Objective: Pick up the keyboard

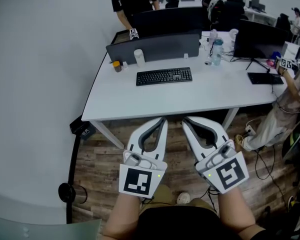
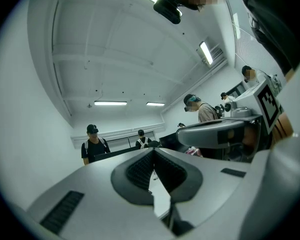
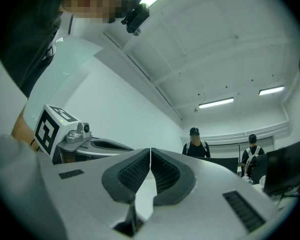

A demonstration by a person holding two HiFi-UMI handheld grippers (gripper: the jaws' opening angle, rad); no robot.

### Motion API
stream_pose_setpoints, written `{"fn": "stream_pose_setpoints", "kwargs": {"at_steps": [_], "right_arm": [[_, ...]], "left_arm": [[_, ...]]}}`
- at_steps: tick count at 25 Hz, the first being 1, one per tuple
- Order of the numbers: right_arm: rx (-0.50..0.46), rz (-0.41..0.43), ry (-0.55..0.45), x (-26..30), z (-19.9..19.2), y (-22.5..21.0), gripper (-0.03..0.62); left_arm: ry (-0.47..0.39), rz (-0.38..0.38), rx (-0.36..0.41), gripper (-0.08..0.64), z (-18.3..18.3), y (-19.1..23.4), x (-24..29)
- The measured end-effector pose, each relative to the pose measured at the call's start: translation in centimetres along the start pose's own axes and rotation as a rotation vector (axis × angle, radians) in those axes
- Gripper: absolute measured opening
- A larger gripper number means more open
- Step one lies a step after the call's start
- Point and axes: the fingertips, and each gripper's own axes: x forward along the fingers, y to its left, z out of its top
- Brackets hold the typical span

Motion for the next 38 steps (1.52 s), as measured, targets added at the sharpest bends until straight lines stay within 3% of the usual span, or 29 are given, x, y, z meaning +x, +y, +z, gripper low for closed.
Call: {"fn": "stream_pose_setpoints", "kwargs": {"at_steps": [5, 17, 31, 38], "right_arm": [[0.011, 0.005, -0.009, 0.0, -0.3, 0.2, 0.034], [0.004, 0.015, -0.013, 2.4, -1.1, -1.0, 0.034], [-0.008, -0.005, 0.001, 7.9, -5.2, -5.6, 0.034], [-0.022, 0.035, 0.039, 10.8, -7.3, -7.0, 0.034]], "left_arm": [[0.011, -0.010, 0.042, 0.008, -0.4, -0.6, -0.1], [0.017, 0.046, 0.003, 0.008, -1.7, 2.2, 0.7], [0.009, 0.040, 0.058, 0.008, -5.8, 7.1, 6.7], [0.032, 0.052, 0.063, 0.008, -7.5, 9.8, 8.9]]}}
